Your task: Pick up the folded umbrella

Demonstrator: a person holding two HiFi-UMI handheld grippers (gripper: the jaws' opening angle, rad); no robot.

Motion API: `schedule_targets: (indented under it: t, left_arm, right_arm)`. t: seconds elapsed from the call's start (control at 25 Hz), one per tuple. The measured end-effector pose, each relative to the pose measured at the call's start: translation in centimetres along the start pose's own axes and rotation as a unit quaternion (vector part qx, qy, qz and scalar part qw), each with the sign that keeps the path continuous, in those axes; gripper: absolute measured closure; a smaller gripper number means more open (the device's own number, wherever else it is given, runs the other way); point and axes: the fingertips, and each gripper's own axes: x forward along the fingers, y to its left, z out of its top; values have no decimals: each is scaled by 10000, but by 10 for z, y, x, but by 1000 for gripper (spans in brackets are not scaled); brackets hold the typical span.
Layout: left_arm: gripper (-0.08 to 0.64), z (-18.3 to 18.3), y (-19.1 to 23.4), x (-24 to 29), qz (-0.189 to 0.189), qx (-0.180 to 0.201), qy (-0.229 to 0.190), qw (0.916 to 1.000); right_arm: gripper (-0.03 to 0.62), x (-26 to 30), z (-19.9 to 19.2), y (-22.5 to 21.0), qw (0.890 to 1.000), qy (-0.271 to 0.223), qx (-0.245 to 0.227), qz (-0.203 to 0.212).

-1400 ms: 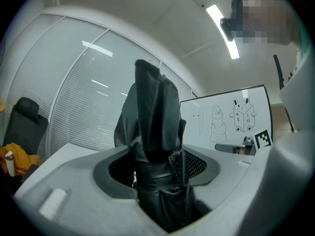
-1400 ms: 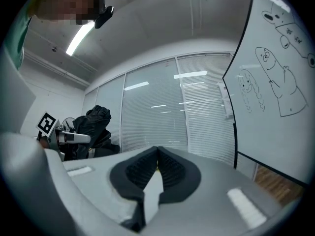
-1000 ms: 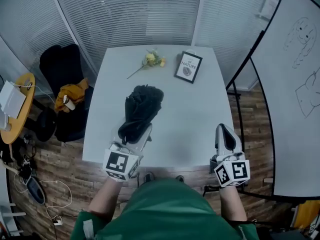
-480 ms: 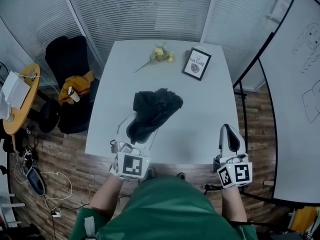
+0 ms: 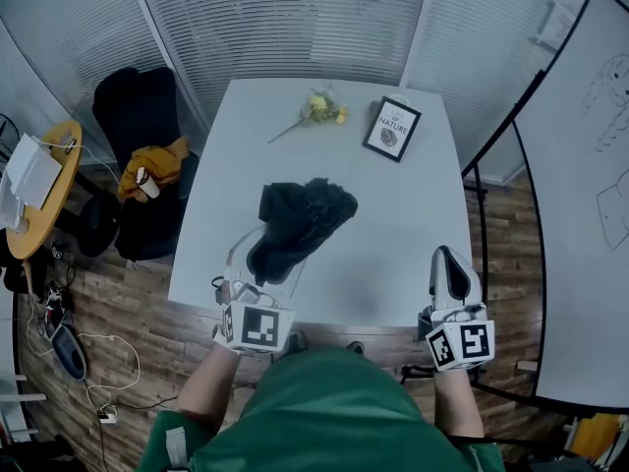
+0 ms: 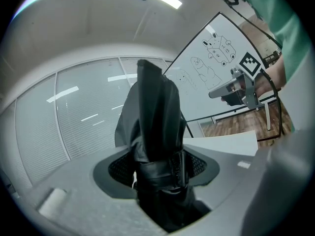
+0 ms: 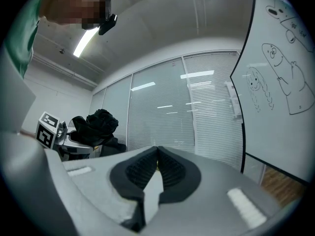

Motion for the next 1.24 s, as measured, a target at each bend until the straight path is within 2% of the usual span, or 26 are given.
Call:
schedule_targets:
  t: [0.52, 1.24]
  left_arm:
    - [296, -2, 4, -3, 10, 21, 37, 10000]
    - [295, -10, 17, -11, 88, 433, 51, 9990]
  right_arm:
    - [589, 7, -1, 9, 9999, 42, -91, 115]
    - [589, 11, -3, 21, 9999, 92, -64, 35]
